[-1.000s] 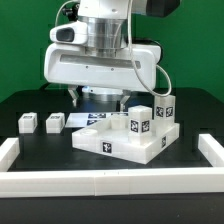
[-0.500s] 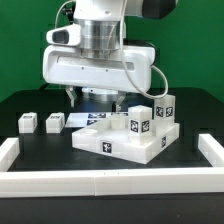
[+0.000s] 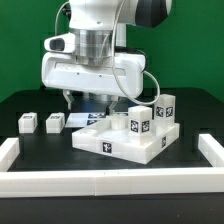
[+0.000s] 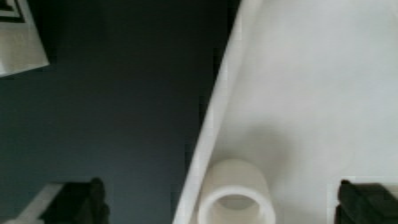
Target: Assemble square table
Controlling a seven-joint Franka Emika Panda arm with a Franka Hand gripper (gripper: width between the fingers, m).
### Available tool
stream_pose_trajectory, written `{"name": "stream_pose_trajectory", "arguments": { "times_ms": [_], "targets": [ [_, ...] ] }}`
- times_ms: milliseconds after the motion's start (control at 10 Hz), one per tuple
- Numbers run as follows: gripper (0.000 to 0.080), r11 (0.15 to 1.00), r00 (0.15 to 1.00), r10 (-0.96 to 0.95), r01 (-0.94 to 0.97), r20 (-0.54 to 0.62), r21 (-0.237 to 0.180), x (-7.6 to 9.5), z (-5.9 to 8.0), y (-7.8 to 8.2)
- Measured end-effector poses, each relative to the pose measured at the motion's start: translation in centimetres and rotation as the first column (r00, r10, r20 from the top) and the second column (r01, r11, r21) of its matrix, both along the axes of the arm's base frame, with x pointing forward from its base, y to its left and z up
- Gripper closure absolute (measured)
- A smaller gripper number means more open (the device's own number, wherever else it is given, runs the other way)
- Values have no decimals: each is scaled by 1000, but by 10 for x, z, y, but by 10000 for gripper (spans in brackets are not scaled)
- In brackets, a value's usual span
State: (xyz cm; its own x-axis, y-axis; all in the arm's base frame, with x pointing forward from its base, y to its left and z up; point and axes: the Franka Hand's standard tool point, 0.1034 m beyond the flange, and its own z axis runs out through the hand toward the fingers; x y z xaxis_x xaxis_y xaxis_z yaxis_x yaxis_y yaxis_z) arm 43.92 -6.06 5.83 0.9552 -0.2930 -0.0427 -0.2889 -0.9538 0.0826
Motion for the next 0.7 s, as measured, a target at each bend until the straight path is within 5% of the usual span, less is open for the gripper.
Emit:
{"name": "stream_pose_trajectory", "arguments": {
  "times_ms": [200, 400, 700],
  "targets": [
    [151, 1000, 1000, -20, 20, 15, -4, -1, -1, -3],
    [151, 990, 988, -138, 140, 69, -27, -30, -12, -15],
    [151, 987, 985, -139, 146, 102, -61, -47, -22, -14]
  ]
}}
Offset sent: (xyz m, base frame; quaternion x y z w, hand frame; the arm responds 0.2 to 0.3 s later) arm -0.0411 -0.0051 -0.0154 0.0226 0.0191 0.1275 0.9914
